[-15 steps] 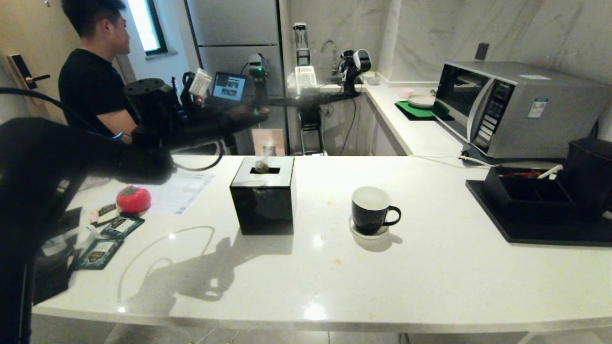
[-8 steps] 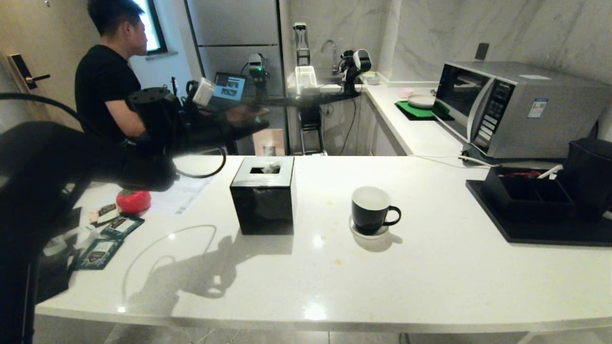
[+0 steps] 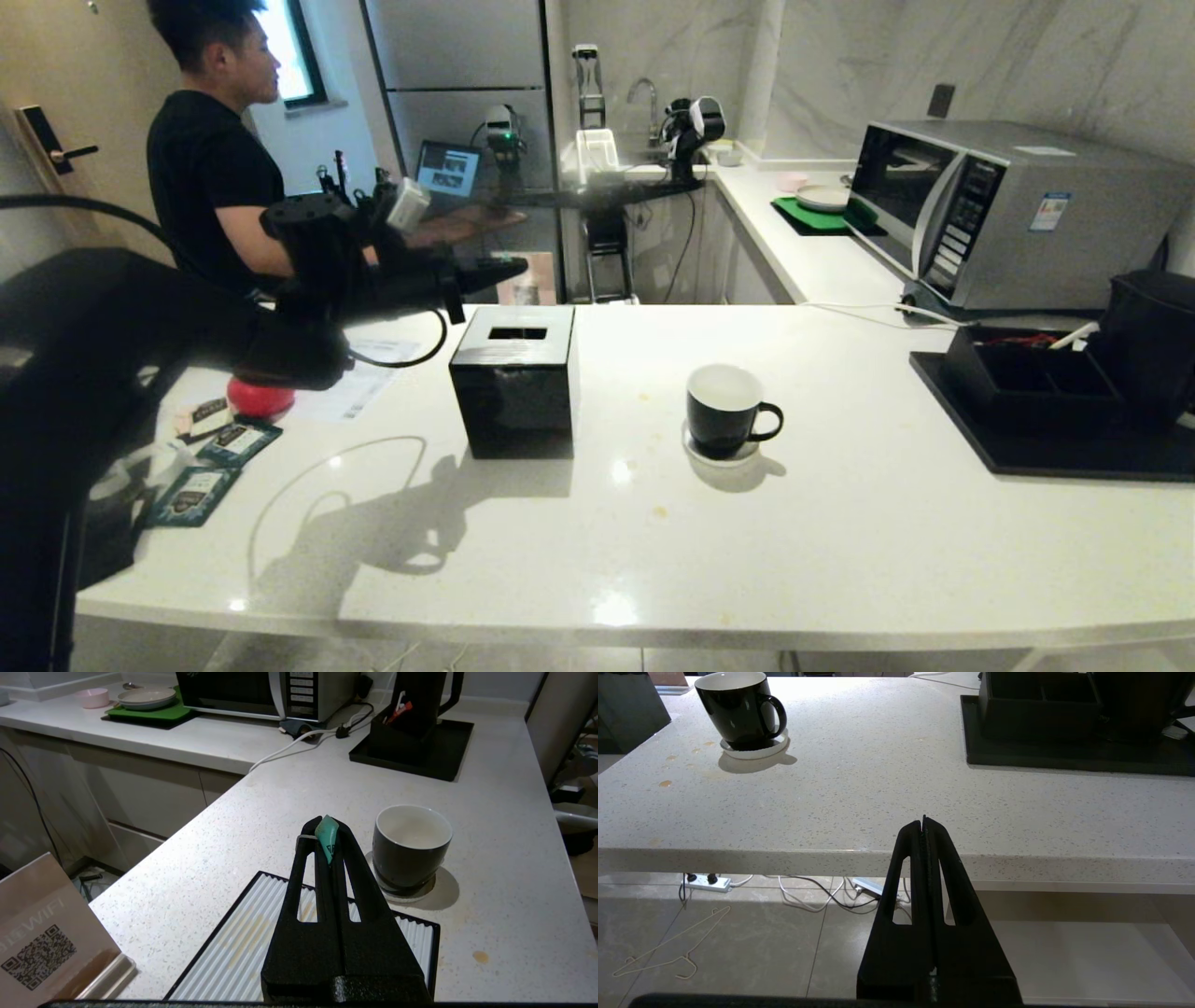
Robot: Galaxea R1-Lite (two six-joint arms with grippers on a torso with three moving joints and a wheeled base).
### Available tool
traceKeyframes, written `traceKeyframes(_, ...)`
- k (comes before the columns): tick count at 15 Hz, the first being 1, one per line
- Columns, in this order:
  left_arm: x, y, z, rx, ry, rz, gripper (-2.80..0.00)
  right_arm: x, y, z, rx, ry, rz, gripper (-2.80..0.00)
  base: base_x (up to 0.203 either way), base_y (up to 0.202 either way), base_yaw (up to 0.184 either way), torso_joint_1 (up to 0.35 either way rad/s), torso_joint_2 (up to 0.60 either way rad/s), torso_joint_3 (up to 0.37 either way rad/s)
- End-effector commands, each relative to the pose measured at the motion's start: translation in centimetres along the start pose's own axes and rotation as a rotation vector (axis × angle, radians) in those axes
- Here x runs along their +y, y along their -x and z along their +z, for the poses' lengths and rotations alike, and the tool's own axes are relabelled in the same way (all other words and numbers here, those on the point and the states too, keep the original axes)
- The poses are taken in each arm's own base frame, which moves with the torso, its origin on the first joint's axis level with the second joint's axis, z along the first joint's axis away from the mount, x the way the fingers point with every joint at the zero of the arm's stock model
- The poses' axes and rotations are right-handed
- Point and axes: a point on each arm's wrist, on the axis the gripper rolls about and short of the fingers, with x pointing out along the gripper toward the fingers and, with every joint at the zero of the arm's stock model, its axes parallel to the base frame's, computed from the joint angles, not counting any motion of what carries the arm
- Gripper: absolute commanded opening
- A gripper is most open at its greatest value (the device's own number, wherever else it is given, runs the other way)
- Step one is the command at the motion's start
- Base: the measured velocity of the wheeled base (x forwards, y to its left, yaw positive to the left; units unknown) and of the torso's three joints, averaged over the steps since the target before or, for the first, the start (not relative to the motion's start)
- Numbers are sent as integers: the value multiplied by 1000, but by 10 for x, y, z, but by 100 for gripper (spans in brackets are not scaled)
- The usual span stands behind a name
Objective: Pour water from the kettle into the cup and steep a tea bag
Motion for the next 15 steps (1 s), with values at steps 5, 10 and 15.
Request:
traceKeyframes(5,-4,3,-15,27,0,-5,-280,0,0,0,0,1,0,-280,0,0,0,0,0,0)
traceKeyframes(10,-6,5,-15,28,-1,-3,-280,0,0,0,0,1,0,-280,0,0,0,0,0,0)
traceKeyframes(15,-7,5,-13,28,-18,-7,0,0,0,0,0,1,0,-280,0,0,0,0,0,0)
